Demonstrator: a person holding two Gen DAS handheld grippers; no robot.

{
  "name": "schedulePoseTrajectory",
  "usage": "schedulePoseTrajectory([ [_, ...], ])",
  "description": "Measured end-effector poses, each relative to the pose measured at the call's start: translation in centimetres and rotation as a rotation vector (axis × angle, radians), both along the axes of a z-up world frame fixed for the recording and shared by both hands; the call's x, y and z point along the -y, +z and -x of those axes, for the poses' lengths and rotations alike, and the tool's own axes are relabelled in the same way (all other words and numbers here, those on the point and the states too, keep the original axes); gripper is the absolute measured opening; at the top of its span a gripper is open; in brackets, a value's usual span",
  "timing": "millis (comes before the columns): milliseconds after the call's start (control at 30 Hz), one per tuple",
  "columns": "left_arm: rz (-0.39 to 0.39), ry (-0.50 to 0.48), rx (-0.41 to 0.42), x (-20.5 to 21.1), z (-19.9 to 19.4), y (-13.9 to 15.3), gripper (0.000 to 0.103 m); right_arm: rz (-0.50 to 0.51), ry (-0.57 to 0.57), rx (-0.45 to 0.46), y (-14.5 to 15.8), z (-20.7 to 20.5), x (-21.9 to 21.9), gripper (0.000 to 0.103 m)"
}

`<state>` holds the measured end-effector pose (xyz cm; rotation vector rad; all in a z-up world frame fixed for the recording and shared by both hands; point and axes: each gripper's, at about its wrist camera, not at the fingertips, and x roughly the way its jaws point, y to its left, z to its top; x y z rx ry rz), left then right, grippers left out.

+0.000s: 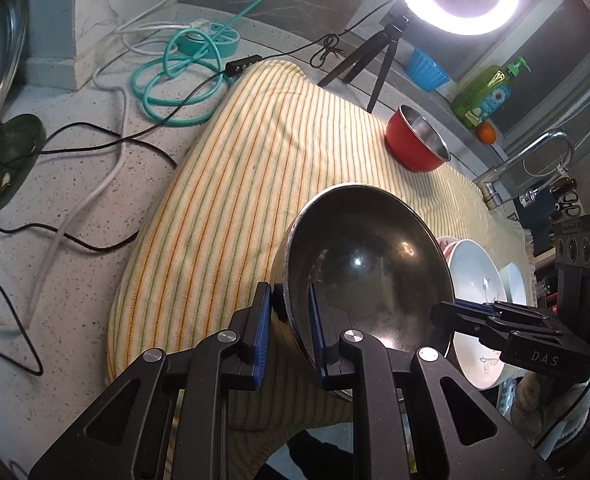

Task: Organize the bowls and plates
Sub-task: 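Lower the large steel bowl onto the cloth and open the left gripper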

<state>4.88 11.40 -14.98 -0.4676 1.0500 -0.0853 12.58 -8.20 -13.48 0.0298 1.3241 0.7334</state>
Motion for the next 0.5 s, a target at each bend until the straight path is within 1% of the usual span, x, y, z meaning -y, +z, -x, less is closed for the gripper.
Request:
schedulePoseTrajectory([
  [133,0.018,-0.002,-0.017,-0.1,0.1,-0.2,0.017,-0.007,-0.003,0.007,0.2,-0.1,0.2,0.022],
  [167,0.019,-0.003,-0.021,-0.2,0.0,-0.2,0.02,-0.01,-0.005,0.013,0.3,-0.1,0.2,0.023],
  [200,0.023,0.0,-0.022,-0.2,0.0,-0.1,0.021,-0.018,-0.004,0.015,0.5,-0.2,0.3,0.03],
  [233,0.022,0.001,-0.017,-0.2,0.0,0.1,0.025,-0.025,-0.005,0.021,0.8,-0.2,0.4,0.042],
  [267,0.019,0.002,-0.014,-0.1,-0.1,0.2,0.03,-0.03,-0.011,0.033,1.0,-0.2,0.5,0.049],
  [300,0.015,0.003,-0.008,-0.2,-0.1,0.4,0.032,-0.035,-0.016,0.049,1.4,-0.2,0.7,0.058],
  [333,0.012,0.005,-0.001,-0.2,-0.2,0.7,0.037,-0.039,-0.02,0.061,1.7,-0.2,0.8,0.059],
  [367,0.01,0.007,0.004,-0.2,-0.3,0.9,0.04,-0.048,-0.024,0.071,2.2,-0.3,0.9,0.059],
  [400,0.008,0.008,0.011,-0.2,-0.3,1.1,0.04,-0.058,-0.027,0.075,2.5,-0.4,1.1,0.059],
  [467,0.005,0.007,0.025,-0.3,-0.6,1.8,0.04,-0.071,-0.036,0.093,3.4,-0.6,1.6,0.063],
  [500,0.006,0.003,0.034,-0.3,-0.7,2.1,0.04,-0.072,-0.038,0.107,3.8,-0.7,1.8,0.07],
])
